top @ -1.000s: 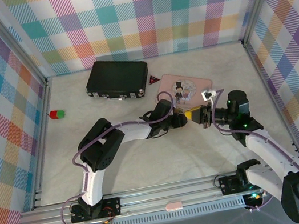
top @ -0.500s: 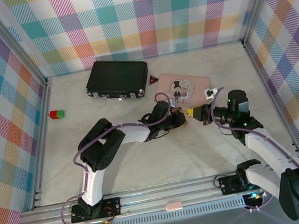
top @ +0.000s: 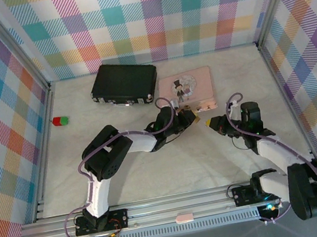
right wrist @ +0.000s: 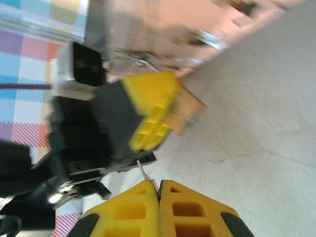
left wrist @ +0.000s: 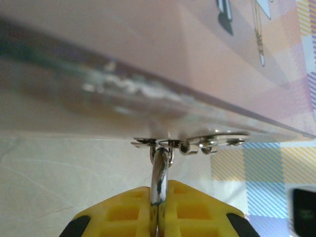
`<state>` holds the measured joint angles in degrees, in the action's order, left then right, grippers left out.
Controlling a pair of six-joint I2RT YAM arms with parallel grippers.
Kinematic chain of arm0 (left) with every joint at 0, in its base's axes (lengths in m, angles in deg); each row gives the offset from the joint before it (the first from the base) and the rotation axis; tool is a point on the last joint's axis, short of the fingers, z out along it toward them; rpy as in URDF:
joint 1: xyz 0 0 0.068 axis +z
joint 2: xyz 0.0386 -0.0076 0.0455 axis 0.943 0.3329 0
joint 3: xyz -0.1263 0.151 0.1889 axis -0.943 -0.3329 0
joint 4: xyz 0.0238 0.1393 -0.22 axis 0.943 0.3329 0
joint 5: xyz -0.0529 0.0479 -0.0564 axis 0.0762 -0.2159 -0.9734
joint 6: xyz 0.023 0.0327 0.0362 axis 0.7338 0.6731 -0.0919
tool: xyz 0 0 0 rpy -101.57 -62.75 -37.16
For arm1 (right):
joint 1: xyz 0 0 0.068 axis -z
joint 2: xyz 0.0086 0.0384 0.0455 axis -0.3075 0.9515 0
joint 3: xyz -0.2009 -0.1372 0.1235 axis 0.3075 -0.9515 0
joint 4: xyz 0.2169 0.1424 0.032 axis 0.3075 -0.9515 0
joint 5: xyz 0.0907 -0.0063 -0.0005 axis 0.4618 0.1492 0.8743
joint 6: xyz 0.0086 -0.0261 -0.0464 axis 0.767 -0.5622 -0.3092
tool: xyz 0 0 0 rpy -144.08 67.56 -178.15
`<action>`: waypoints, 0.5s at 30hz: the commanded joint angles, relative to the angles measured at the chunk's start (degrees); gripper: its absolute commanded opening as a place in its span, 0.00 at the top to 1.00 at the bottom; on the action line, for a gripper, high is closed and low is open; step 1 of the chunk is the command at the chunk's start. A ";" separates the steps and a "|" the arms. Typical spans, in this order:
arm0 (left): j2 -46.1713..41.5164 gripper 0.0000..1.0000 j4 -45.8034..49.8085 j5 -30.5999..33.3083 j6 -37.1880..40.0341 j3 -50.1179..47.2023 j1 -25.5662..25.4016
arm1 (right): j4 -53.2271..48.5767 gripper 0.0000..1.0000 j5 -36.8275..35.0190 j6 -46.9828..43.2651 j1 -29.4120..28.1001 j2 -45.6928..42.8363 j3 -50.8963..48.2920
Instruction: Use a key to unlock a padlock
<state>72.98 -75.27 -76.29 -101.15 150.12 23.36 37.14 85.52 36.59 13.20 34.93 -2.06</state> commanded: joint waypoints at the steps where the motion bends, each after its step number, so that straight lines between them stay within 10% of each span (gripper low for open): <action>1: -1.03 1.00 -5.72 -0.51 -5.72 -0.01 0.24 | 7.64 1.00 1.35 8.36 1.05 3.86 -2.20; 15: -1.52 1.00 -6.38 0.26 -6.56 0.10 0.44 | 38.60 1.00 6.13 22.37 3.92 20.92 -5.00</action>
<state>72.98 -77.43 -76.09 -105.57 150.12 23.47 64.22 88.91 54.47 16.80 54.41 -7.08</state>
